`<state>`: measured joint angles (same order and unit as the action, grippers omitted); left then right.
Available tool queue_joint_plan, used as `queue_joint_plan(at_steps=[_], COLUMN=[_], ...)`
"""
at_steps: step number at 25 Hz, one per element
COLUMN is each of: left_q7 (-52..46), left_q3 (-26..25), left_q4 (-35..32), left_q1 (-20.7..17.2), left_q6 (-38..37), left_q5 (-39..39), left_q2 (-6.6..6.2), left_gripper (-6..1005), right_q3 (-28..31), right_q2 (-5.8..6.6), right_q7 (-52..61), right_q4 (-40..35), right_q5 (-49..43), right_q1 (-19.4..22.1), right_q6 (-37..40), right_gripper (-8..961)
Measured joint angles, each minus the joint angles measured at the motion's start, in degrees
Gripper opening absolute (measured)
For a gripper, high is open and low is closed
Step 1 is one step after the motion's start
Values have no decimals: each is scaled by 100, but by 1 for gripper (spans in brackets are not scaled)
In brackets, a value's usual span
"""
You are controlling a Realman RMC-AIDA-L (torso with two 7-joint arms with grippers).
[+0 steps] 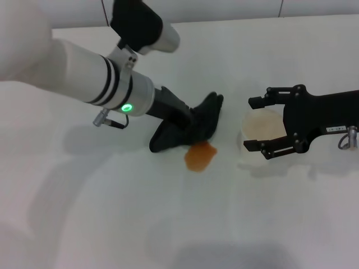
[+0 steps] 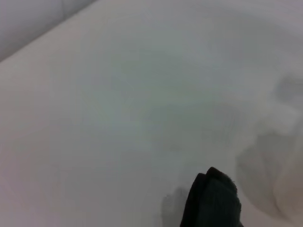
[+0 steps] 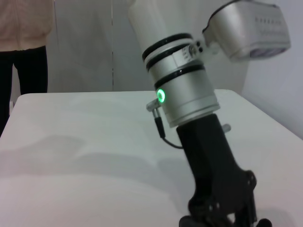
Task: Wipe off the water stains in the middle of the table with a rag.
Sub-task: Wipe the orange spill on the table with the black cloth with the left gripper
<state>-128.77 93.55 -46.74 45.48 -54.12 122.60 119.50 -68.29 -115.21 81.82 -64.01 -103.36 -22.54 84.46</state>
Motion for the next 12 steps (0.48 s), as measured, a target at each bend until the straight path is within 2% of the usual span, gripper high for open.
queue_joint_plan(at_steps=[5, 12], left_q7=[54, 122], left_q3=[501, 915], left_q4=[-25, -106], left_q1=[13, 32], left_q6=[16, 113], left_q5=[11, 56], left_q2=[3, 3], left_gripper=[83, 83], right_q3=[0, 0], right_q2=[-2, -2], right_q7=[0, 3], right_q4=[7, 20], right_q5=[0, 0], right_q1=[4, 12], right_q6=[0, 0], right_gripper=[857, 857])
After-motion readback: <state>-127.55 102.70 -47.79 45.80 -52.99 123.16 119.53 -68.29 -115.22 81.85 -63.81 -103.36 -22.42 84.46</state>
